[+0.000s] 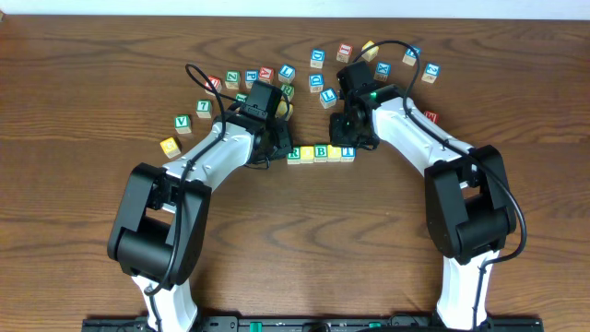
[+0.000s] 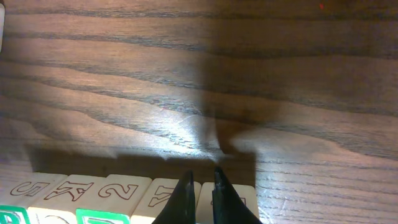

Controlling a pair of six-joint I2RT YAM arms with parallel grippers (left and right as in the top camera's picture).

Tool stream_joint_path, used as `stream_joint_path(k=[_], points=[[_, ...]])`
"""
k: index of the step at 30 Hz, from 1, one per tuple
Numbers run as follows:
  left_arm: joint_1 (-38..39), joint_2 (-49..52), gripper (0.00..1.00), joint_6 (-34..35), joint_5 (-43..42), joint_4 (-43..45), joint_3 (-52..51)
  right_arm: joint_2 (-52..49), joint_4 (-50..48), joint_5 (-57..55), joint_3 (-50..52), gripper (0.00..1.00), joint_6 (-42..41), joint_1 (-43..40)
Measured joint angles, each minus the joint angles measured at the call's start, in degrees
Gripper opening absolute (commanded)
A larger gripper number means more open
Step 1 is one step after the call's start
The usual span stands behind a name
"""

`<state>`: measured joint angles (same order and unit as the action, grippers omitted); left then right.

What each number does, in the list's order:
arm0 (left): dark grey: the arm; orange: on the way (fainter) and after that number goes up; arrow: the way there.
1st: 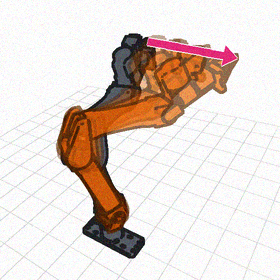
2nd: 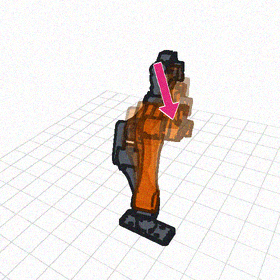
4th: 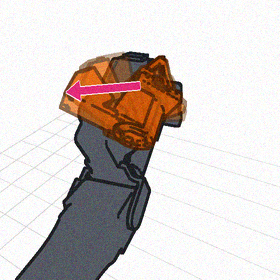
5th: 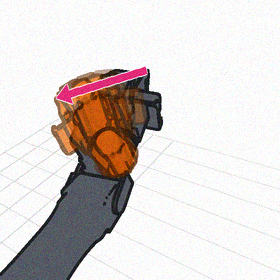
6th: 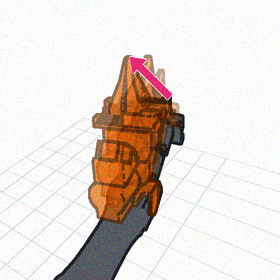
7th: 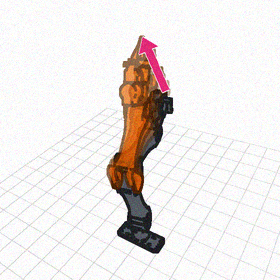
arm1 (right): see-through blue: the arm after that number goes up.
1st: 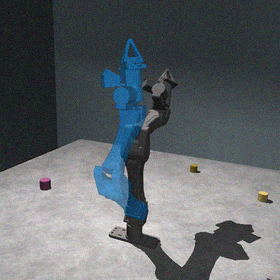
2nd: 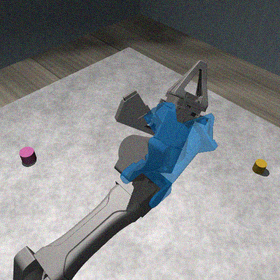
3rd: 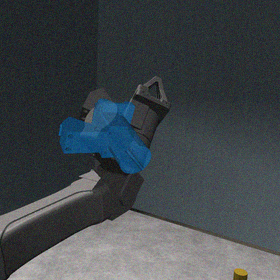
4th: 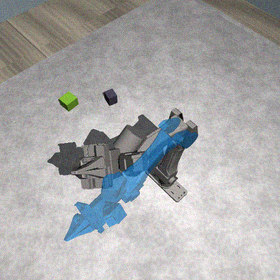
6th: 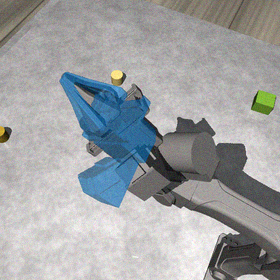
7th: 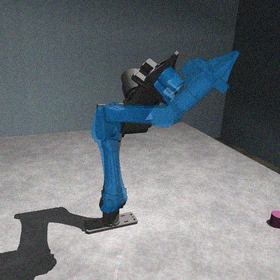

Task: Spell out ROBOT

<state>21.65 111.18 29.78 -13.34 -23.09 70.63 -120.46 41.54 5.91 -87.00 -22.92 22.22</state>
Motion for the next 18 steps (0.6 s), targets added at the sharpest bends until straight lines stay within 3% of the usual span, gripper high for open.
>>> stream_joint_path(k=[5,7,18], points=[[0.00,0.00,0.10,0.00,0.00,0.00,0.00,0.00,-0.11,-0.28,0.00,0.09,0.00,0.00],[0.00,0.00,0.10,0.00,0.00,0.00,0.00,0.00,-1.03,-0.90,0.00,0.20,0.13,-0.04],[0.00,0.00,0.10,-0.02,0.00,0.00,0.00,4.04,2.95,-1.68,-2.43,0.27,0.63,-4.50]])
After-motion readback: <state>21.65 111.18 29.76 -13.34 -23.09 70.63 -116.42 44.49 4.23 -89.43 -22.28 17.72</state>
